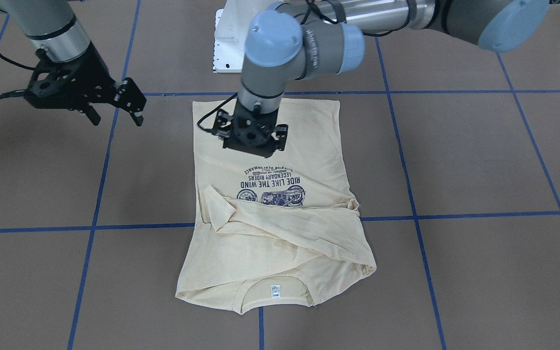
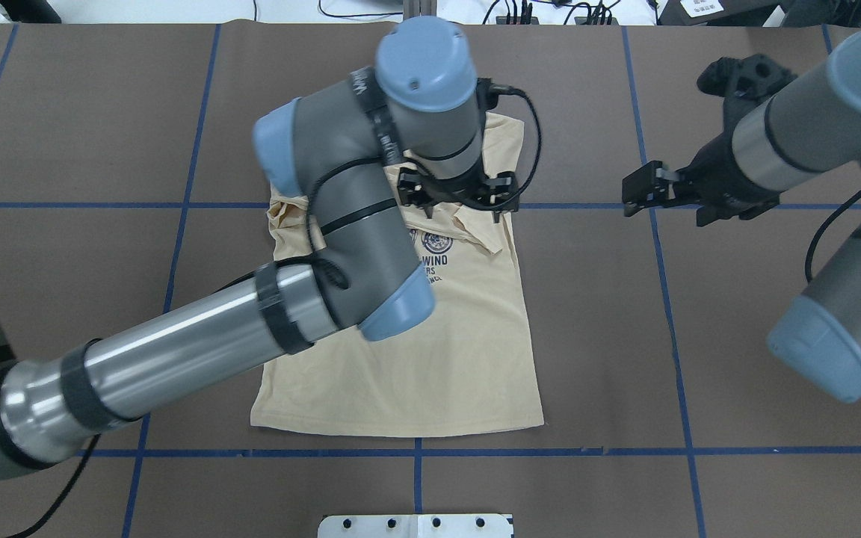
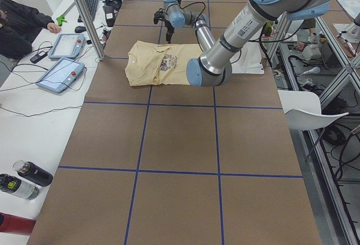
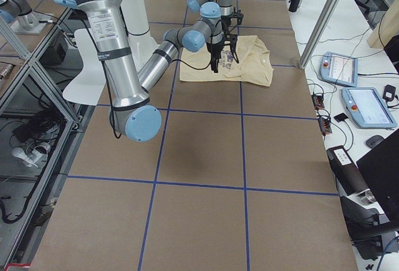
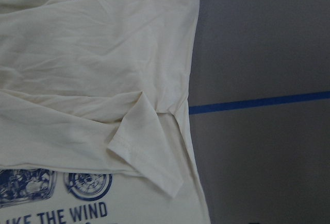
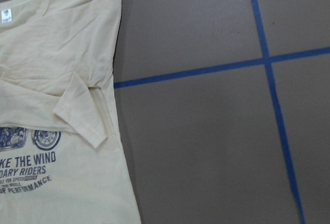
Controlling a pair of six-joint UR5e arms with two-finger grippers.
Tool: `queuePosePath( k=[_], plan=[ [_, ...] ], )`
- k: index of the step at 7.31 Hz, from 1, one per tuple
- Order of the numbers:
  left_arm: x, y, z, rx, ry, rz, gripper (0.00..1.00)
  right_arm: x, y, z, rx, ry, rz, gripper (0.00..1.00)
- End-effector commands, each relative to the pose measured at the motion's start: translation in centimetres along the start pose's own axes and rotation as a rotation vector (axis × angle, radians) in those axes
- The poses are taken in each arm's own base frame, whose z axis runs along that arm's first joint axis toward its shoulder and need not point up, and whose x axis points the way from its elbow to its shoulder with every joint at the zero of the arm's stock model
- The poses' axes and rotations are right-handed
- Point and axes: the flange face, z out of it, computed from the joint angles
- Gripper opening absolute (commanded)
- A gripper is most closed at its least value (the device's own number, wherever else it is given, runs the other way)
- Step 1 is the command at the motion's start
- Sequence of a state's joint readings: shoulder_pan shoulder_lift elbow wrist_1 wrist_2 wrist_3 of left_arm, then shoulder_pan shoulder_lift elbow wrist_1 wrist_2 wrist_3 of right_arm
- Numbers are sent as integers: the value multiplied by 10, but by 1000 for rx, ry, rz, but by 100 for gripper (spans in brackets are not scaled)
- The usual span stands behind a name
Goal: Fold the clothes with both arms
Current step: 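Release the sleeve with the left gripper while both grippers move to the hem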
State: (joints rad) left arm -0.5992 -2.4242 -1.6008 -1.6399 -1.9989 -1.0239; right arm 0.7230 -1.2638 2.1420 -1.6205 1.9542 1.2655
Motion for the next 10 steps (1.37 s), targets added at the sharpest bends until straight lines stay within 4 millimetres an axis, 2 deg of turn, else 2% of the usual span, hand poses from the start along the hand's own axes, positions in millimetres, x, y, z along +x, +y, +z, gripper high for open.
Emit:
queuePosePath(
  k=[1,2,4,5,6,7,8,9,10],
  plan=[
    [-66,65,-22,8,11,33,100,-45,97,35,28,-4,63,100],
    [-87,113,-18,12,4,68,100,-52,133,52,45,13,64,100],
    [-143,152,-16,12,-2,70,100,-48,189,79,36,51,61,100],
    [-158,175,-1,-7,-4,76,100,-44,203,87,50,63,42,100],
    [-174,210,19,34,-3,20,100,-39,212,94,43,62,42,100],
    [-182,236,30,44,54,-12,100,-30,216,98,45,10,49,100],
    [-186,254,42,45,34,-78,99,-21,219,105,55,-8,44,100],
    [-179,275,62,55,9,-108,92,-22,219,107,60,-7,43,100],
    [-180,275,70,51,-1,-109,86,-21,219,107,60,-6,43,100]
  ],
)
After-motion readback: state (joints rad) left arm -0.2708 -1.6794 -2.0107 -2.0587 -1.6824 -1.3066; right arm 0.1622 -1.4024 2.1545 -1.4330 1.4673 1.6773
